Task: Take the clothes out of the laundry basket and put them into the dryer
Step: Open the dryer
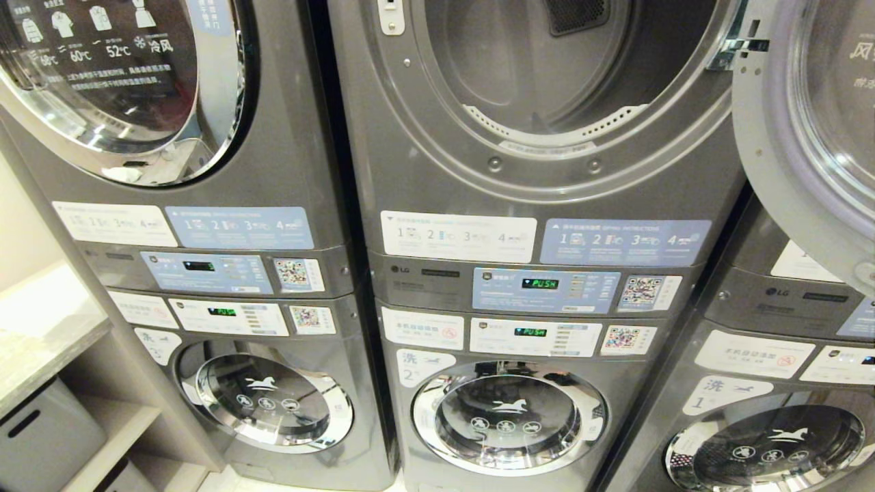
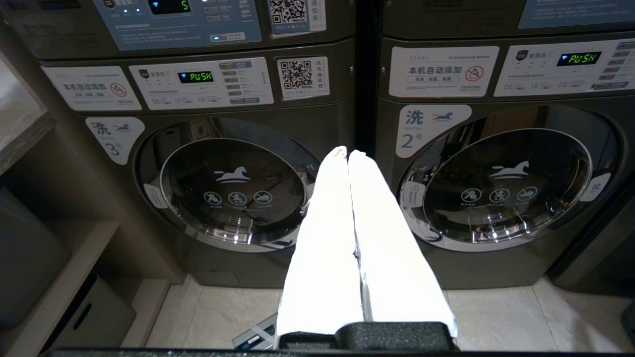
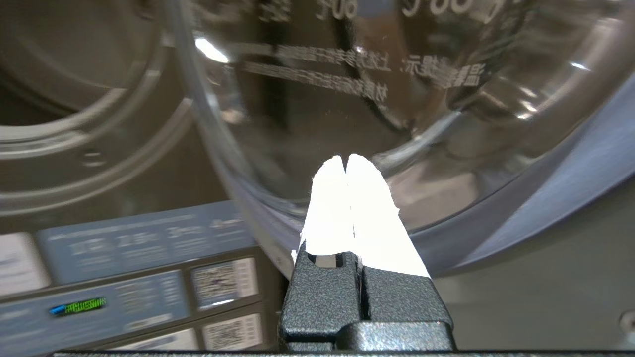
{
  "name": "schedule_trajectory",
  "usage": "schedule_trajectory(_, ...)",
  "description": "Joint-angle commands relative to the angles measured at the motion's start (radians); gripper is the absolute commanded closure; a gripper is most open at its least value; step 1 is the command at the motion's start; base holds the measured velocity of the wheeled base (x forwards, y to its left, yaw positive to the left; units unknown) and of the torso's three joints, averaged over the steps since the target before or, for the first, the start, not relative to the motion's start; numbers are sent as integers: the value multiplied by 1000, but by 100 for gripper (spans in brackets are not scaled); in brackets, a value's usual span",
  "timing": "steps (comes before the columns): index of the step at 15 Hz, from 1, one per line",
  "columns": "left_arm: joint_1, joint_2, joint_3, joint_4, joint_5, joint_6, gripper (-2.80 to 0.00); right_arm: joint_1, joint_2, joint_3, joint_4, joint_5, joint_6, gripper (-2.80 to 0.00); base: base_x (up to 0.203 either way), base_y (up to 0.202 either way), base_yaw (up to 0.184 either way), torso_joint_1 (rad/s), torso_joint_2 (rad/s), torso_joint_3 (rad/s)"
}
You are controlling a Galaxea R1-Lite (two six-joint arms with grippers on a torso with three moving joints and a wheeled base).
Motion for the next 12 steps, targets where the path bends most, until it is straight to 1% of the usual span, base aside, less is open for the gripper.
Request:
schedule_trajectory(1, 0, -1, -1, 1, -1, 1, 0, -9, 81, -4, -37, -74, -9, 0, 0, 0, 0, 0, 0, 0)
schedule_trajectory(3, 0, -1, -1, 1, 0, 2, 0, -11, 146, -6, -80, -162, -6, 0, 0, 0, 0, 0, 0, 0)
schedule_trajectory(5, 0, -1, -1, 1, -2, 2, 0, -11, 226, -9, -144, -220, -1, 0, 0, 0, 0, 0, 0, 0)
schedule_trajectory(6, 0, -1, -1, 1, -2, 2, 0, -12, 268, -11, -176, -236, 0, 0, 0, 0, 0, 0, 0, 0)
schedule_trajectory(8, -1, -1, -1, 1, 0, 2, 0, -17, 343, -13, -229, -251, 4, 0, 0, 0, 0, 0, 0, 0)
schedule_trajectory(10, 0, -1, -1, 4, 0, 0, 0, -63, 377, 7, -240, -255, 25, 0, 0, 0, 0, 0, 0, 0)
schedule_trajectory(12, 0, -1, -3, 5, -2, 0, 0, -69, 368, 73, -241, -247, 41, 0, 0, 0, 0, 0, 0, 0)
